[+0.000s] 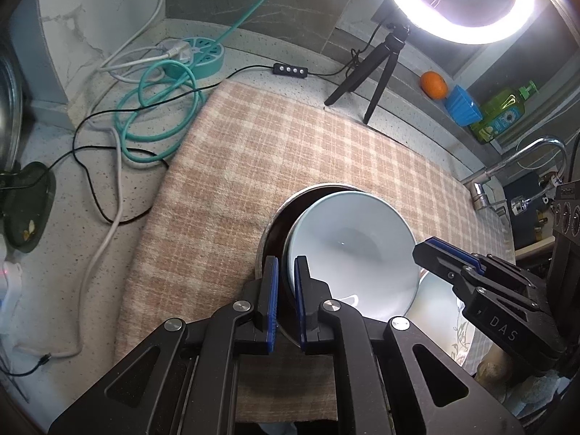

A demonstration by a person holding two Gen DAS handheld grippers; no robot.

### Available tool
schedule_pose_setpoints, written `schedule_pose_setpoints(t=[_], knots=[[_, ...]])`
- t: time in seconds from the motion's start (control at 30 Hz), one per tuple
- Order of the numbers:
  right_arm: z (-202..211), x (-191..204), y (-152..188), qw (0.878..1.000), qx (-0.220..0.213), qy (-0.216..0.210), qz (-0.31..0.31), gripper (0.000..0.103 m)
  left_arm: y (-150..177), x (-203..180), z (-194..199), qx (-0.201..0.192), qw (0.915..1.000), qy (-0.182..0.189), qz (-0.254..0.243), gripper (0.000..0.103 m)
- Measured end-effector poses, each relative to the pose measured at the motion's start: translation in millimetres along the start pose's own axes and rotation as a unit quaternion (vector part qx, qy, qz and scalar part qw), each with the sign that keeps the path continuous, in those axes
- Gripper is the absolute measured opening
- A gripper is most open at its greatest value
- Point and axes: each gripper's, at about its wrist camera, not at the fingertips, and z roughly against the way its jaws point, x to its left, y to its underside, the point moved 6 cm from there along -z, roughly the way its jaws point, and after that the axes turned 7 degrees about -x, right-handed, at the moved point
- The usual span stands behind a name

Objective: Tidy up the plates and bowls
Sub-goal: 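Lower the pale blue bowl into the steel bowls with the right gripper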

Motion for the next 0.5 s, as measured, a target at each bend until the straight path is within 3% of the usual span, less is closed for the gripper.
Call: schedule_pose_setpoints(t=[0.5], knots=[[15.9, -4.2, -3.4, 0.999, -0.027, 0.026, 0.017, 0.014, 1.3, 17.3, 3.6, -0.006, 0.9999, -0.006, 0.015, 0.007]])
